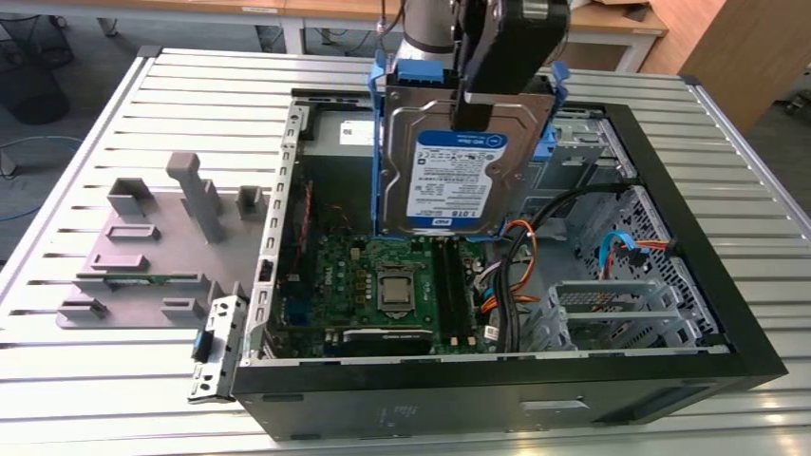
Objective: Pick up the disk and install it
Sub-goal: 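Pick up the disk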
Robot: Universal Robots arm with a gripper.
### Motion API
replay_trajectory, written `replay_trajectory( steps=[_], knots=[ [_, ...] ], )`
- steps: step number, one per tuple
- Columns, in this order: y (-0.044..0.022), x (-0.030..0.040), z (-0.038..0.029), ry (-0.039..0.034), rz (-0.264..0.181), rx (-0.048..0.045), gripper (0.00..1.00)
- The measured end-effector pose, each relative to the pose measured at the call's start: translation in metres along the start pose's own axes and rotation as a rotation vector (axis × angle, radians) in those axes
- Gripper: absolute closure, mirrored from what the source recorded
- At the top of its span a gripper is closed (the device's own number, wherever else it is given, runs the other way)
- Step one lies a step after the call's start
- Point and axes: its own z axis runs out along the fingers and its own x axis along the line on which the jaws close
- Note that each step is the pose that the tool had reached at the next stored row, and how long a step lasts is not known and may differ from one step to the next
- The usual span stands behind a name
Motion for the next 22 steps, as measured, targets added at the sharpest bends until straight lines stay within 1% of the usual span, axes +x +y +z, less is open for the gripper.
replay_trajectory(
  steps=[5, 12, 16, 18, 22],
  knots=[
    [-0.0122, 0.0006, 0.0000, 0.0001, 0.000, -0.0037, 0.65],
    [-0.0319, 0.0014, 0.0000, 0.0003, 0.000, -0.0104, 0.65],
    [-0.0410, 0.0016, 0.0000, 0.0004, 0.000, -0.0132, 0.65],
    [-0.0435, 0.0016, 0.0000, 0.0003, 0.000, -0.0138, 0.65],
    [-0.0439, 0.0016, 0.0000, 0.0003, 0.000, -0.0139, 0.65]
  ],
)
